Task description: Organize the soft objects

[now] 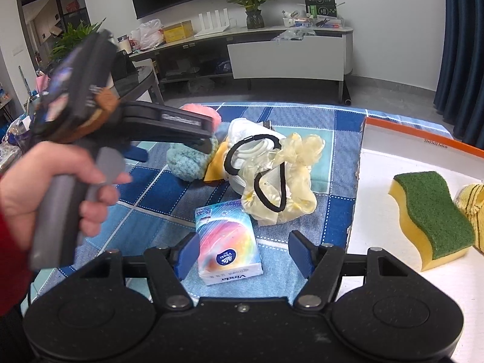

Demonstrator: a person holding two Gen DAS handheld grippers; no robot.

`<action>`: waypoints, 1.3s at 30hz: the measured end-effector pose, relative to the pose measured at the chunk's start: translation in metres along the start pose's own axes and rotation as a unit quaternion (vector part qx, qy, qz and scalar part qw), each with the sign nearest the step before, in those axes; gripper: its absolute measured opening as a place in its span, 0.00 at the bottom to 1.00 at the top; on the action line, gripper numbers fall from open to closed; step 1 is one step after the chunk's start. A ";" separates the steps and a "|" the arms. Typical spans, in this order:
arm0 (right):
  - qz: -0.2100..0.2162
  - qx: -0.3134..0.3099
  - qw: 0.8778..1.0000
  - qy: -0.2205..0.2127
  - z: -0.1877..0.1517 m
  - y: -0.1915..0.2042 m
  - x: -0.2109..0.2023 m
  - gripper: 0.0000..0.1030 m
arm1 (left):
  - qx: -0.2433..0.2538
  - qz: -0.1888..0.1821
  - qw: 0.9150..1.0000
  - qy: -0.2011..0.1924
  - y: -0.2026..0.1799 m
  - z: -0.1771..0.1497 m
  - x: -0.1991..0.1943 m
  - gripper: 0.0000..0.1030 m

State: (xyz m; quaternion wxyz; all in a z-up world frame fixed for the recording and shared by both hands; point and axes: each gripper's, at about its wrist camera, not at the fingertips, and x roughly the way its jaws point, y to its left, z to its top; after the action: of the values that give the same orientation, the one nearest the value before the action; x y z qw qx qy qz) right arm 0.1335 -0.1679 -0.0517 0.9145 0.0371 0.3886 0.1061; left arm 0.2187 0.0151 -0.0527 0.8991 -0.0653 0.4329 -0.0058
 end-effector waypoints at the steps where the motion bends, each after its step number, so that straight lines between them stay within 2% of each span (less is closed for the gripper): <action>1: 0.001 0.001 1.000 0.001 0.001 -0.001 0.001 0.76 | -0.003 -0.002 1.000 0.001 0.002 0.001 0.004 0.96; 2: 0.002 0.001 1.000 0.002 0.001 -0.001 0.003 0.76 | -0.007 -0.006 1.000 0.002 0.004 0.002 0.008 0.94; 4: 0.006 0.002 1.000 0.008 0.002 0.000 0.007 0.76 | -0.017 -0.024 1.000 0.006 0.009 0.003 0.013 0.79; 5: 0.007 0.001 1.000 0.010 0.001 0.001 0.009 0.76 | -0.021 -0.033 0.999 0.004 0.011 0.002 0.013 0.79; 7: 0.010 -0.003 1.000 0.015 0.001 0.003 0.012 0.76 | -0.018 -0.055 0.998 0.002 0.012 0.001 0.008 0.60; 8: 0.013 -0.003 1.000 0.018 0.002 0.003 0.015 0.76 | -0.018 -0.066 0.998 0.004 0.013 0.000 0.004 0.57; 12: 0.020 -0.005 0.999 0.029 0.000 0.006 0.022 0.77 | -0.003 -0.058 0.998 -0.006 0.017 -0.012 -0.017 0.55; 15: 0.017 -0.010 0.999 0.039 -0.001 0.009 0.029 0.78 | -0.015 -0.066 0.998 0.003 0.028 -0.022 -0.029 0.54; 23: -0.001 -0.030 0.998 0.048 -0.001 0.019 0.049 0.78 | -0.017 -0.052 0.999 -0.003 0.047 -0.060 -0.070 0.54; 24: -0.003 -0.033 0.998 0.047 -0.001 0.021 0.050 0.76 | -0.017 -0.052 0.998 -0.004 0.049 -0.066 -0.074 0.54; 25: -0.010 -0.037 0.998 0.044 -0.002 0.023 0.049 0.64 | -0.013 -0.053 0.998 -0.003 0.050 -0.071 -0.077 0.54; 29: -0.007 -0.032 0.999 0.027 -0.003 0.023 0.037 0.62 | 0.012 -0.051 0.999 0.012 0.047 -0.083 -0.083 0.54; 34: -0.015 -0.016 1.000 0.001 -0.003 0.023 0.010 0.62 | 0.041 -0.045 0.998 -0.004 0.035 -0.082 -0.100 0.54; 39: 0.006 0.001 1.000 -0.018 -0.006 0.024 -0.018 0.62 | 0.009 -0.053 0.998 -0.023 0.027 -0.091 -0.118 0.54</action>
State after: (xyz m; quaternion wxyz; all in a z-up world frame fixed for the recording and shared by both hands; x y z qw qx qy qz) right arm 0.1125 -0.1490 -0.0396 0.9208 0.0424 0.3716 0.1101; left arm 0.0725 0.0400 -0.0206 0.9079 -0.0804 0.4077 -0.0555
